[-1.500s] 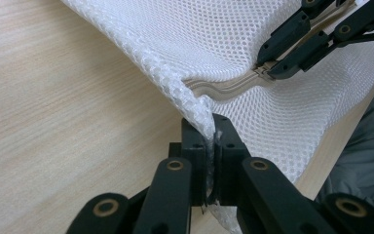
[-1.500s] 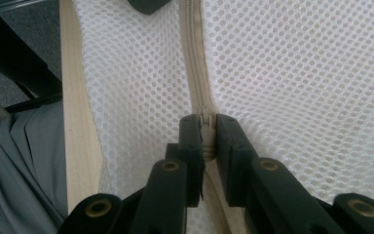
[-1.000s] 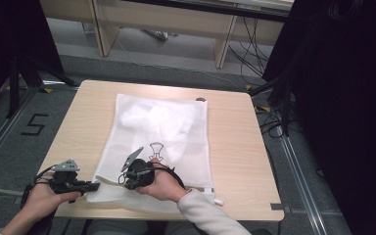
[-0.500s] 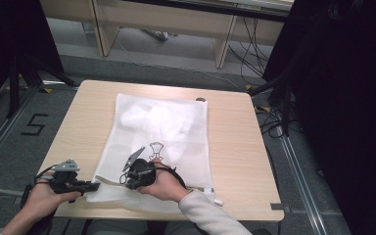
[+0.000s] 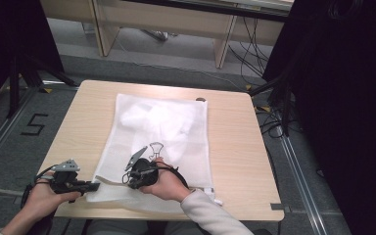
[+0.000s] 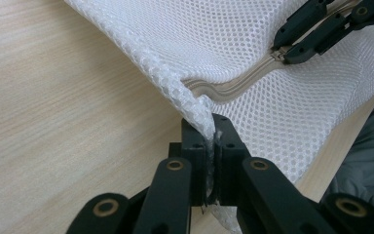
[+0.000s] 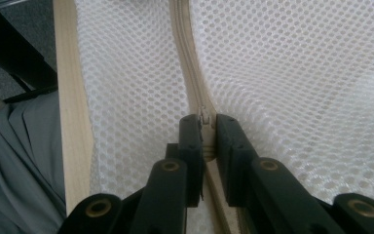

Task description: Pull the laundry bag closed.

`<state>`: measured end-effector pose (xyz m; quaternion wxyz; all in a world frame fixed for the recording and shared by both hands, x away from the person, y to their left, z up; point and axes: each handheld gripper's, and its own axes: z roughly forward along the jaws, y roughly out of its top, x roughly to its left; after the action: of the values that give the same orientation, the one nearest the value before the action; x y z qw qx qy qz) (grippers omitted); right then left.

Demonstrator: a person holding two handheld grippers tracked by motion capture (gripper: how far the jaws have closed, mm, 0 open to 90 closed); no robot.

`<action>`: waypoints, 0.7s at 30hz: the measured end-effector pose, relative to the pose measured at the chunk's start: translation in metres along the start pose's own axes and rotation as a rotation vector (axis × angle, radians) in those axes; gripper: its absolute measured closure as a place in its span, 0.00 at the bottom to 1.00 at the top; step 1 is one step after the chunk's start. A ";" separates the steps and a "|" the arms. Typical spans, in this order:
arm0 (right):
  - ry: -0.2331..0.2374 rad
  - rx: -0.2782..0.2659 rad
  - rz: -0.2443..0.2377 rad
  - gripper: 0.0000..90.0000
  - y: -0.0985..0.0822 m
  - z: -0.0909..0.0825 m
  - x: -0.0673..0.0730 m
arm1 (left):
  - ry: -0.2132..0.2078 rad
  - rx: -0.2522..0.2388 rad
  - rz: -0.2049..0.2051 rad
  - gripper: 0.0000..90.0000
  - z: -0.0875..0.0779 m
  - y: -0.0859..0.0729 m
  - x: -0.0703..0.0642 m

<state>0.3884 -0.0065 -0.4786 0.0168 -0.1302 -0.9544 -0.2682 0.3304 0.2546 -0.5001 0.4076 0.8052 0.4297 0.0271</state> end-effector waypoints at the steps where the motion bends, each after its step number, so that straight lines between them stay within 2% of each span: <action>1: 0.000 0.000 0.000 0.92 0.000 0.000 0.000 | 0.000 0.001 0.001 0.95 0.000 0.000 0.000; 3: -0.007 -0.005 0.005 0.91 -0.001 0.000 -0.001 | -0.001 -0.029 -0.006 0.95 0.002 -0.001 0.000; 7: -0.009 0.002 0.003 0.91 -0.001 -0.002 -0.001 | -0.001 -0.022 -0.004 0.95 0.001 -0.001 0.000; 8: -0.008 0.008 0.017 0.92 -0.001 -0.002 0.000 | 0.000 -0.020 -0.001 0.95 0.001 -0.001 0.000; 14: 0.000 0.001 0.002 0.92 -0.002 -0.003 -0.001 | -0.004 -0.022 -0.001 0.95 0.001 -0.001 0.000; 21: -0.001 0.007 0.009 0.91 -0.003 -0.006 -0.001 | -0.004 -0.021 -0.001 0.95 0.001 -0.001 0.000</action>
<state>0.3885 -0.0126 -0.4752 0.0178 -0.1346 -0.9548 -0.2645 0.3303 0.2539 -0.5015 0.4170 0.8006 0.4291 0.0300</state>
